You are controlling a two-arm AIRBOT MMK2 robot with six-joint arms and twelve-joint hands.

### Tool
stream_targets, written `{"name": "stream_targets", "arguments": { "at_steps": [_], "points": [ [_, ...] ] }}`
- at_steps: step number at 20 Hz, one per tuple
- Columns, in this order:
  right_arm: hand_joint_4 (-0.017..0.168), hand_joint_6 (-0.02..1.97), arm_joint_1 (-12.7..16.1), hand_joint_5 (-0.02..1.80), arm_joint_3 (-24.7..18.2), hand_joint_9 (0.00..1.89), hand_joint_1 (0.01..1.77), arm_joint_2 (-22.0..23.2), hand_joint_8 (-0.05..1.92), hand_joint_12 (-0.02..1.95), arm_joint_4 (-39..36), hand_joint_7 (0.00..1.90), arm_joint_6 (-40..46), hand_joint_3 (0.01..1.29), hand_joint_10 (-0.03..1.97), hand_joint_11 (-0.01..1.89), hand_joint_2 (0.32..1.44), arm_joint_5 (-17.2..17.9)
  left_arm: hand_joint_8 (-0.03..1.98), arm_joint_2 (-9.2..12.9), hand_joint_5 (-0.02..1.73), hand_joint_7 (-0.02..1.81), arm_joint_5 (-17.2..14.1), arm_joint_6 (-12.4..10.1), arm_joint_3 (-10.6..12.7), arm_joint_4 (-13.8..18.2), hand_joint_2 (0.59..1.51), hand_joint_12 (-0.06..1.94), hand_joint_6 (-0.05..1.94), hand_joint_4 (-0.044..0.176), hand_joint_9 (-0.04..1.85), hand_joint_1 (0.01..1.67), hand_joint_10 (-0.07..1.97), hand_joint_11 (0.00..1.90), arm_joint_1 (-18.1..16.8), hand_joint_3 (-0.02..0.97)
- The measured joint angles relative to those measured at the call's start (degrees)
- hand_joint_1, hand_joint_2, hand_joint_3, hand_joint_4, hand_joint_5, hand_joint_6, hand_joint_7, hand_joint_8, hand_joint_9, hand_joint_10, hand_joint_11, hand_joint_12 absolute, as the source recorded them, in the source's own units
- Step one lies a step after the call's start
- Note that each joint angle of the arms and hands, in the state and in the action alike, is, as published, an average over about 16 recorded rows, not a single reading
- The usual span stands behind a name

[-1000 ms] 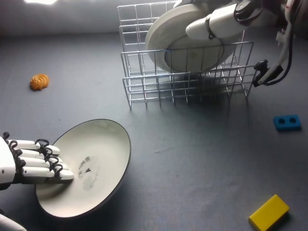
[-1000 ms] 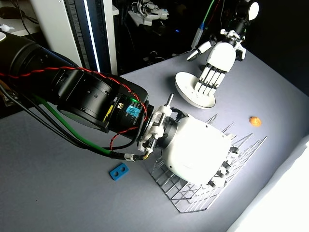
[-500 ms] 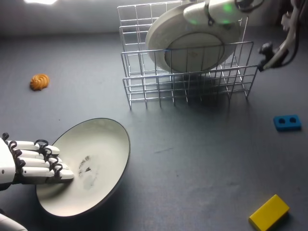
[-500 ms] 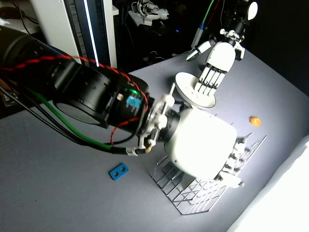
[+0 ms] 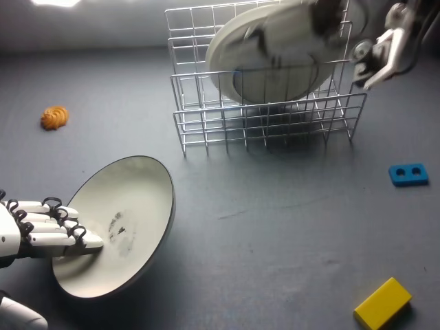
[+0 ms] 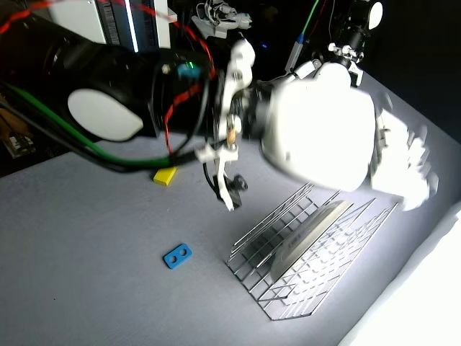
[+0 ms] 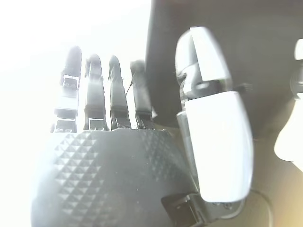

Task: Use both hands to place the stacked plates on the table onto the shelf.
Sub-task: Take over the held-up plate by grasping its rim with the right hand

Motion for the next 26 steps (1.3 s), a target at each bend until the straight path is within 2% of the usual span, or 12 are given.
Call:
{"name": "stream_targets", "arguments": {
  "at_steps": [7, 11, 16, 22, 26],
  "points": [
    [0.003, 0.03, -5.19, 0.02, -7.41, 0.02, 1.07, -1.2, 0.01, 0.01, -4.7, 0.02, -13.49, 0.01, 0.0, 0.01, 0.89, 0.42, -0.01, 0.17, 0.08, 0.12, 0.78, -0.27, -0.42, -1.76, 1.099, 0.07, -0.04, 0.004, 0.12, 0.01, 0.01, 0.01, 0.59, 0.015],
    [0.005, 0.03, -8.54, 0.02, -8.17, 0.02, 1.09, -3.73, 0.01, 0.0, -4.59, 0.02, -21.17, 0.01, 0.0, 0.01, 0.88, -0.44, -0.01, 0.19, 0.07, 0.12, 0.89, -0.28, -0.47, -2.11, 1.1, 0.08, -0.04, 0.004, 0.11, 0.01, 0.02, 0.01, 0.78, 0.015],
    [0.005, 0.03, -11.46, 0.02, -6.38, 0.02, 1.11, -8.23, 0.01, 0.0, -4.46, 0.02, -27.89, 0.01, 0.0, 0.01, 0.87, -1.84, -0.01, 0.2, 0.07, 0.12, 0.94, -0.27, -0.48, -2.53, 1.101, 0.08, -0.04, 0.004, 0.11, 0.01, 0.02, 0.01, 1.07, 0.015],
    [0.005, 0.03, -13.0, 0.02, -1.95, 0.01, 1.12, -14.46, 0.01, 0.01, -4.35, 0.02, -33.01, 0.01, 0.0, 0.02, 0.87, -4.08, -0.01, 0.2, 0.06, 0.12, 1.0, -0.24, -0.48, -2.95, 1.103, 0.08, -0.04, 0.005, 0.11, 0.01, 0.01, 0.01, 1.39, 0.015],
    [0.005, 0.03, -13.46, 0.05, 0.84, 0.02, 1.16, -18.25, 0.01, 0.14, -4.17, 0.03, -35.45, 0.01, 0.0, 0.02, 0.89, -5.52, -0.01, 0.2, 0.06, 0.12, 1.02, -0.21, -0.48, -3.17, 1.104, 0.08, -0.04, 0.005, 0.11, 0.01, 0.01, 0.01, 1.53, 0.015]
  ]
}}
